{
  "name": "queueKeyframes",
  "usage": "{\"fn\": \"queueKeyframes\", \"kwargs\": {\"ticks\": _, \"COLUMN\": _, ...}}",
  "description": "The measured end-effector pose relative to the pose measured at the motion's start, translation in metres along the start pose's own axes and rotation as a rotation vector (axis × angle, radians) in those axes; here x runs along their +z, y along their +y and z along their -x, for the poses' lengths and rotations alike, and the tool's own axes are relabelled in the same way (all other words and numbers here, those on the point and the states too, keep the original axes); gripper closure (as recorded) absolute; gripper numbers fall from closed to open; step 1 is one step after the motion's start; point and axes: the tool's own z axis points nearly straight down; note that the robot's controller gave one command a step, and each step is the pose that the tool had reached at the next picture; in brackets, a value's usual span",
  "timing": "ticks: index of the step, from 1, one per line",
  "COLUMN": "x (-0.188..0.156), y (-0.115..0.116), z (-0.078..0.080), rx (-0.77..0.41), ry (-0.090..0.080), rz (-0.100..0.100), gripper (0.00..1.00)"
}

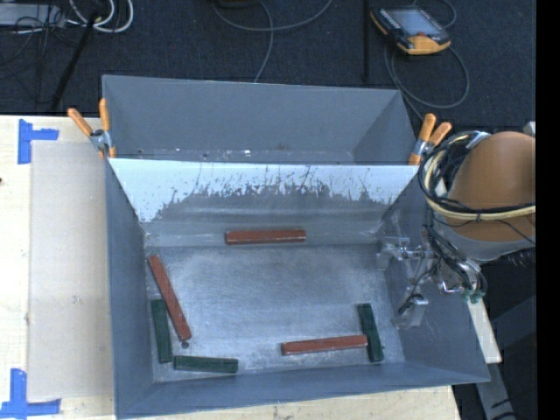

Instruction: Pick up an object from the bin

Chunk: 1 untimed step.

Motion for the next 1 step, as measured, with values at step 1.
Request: {"fn": "queueKeyframes", "kwargs": {"ticks": 1, "x": 0.1061, "y": -0.0016, "z": -0.0292, "rx": -0.068, "ry": 0.004, "rz": 0.001, "gripper": 0.0}}
